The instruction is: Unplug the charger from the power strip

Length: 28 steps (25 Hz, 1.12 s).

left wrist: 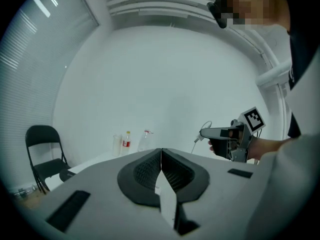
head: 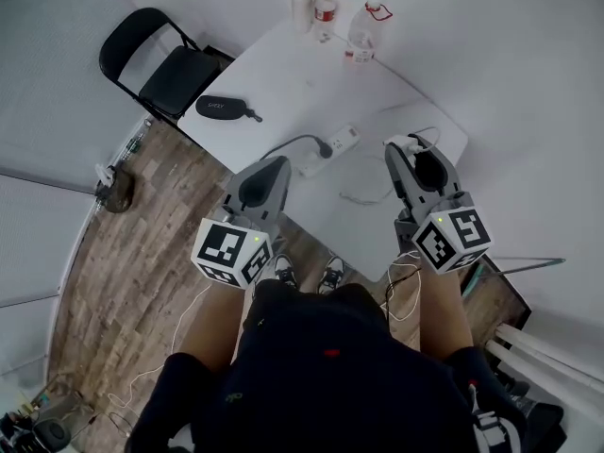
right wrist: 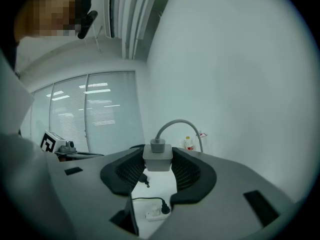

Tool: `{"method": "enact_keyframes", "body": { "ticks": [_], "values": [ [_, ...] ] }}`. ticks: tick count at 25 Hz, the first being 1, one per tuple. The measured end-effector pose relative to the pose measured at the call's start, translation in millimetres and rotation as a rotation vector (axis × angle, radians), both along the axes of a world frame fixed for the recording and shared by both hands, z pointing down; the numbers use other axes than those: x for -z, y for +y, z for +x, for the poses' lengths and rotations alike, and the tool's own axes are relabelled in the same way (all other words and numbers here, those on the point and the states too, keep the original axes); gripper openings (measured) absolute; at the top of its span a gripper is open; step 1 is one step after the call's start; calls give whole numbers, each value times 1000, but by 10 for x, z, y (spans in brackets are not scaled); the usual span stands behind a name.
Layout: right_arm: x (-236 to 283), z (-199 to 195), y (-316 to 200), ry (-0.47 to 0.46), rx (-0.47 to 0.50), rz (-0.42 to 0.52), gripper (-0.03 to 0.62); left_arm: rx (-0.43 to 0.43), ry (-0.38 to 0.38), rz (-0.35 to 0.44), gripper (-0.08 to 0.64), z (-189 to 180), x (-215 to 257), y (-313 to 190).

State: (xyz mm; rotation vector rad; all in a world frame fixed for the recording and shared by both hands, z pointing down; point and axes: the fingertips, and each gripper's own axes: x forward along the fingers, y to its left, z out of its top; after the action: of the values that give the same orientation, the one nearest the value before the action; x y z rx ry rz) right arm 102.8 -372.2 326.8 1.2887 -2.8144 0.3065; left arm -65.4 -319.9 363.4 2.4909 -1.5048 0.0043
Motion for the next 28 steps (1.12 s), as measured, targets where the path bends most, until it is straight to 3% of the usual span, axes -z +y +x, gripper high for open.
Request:
{"method": "enact_keyframes", "body": {
  "ticks": [5, 12, 17, 28],
  "values": [
    [446, 36, 284, -69, 23, 78, 173, 30, 27, 65, 23, -125, 454, 223],
    [790, 67, 480, -64, 4, 166, 173, 50, -2, 123, 23, -275, 733, 344],
    [844, 77, 488, -43, -7, 187, 173, 22, 34, 116, 23, -258, 751, 323],
    [793, 86, 518, -17, -18, 189, 173, -24, 20, 150, 25, -159, 854, 340]
  ]
}}
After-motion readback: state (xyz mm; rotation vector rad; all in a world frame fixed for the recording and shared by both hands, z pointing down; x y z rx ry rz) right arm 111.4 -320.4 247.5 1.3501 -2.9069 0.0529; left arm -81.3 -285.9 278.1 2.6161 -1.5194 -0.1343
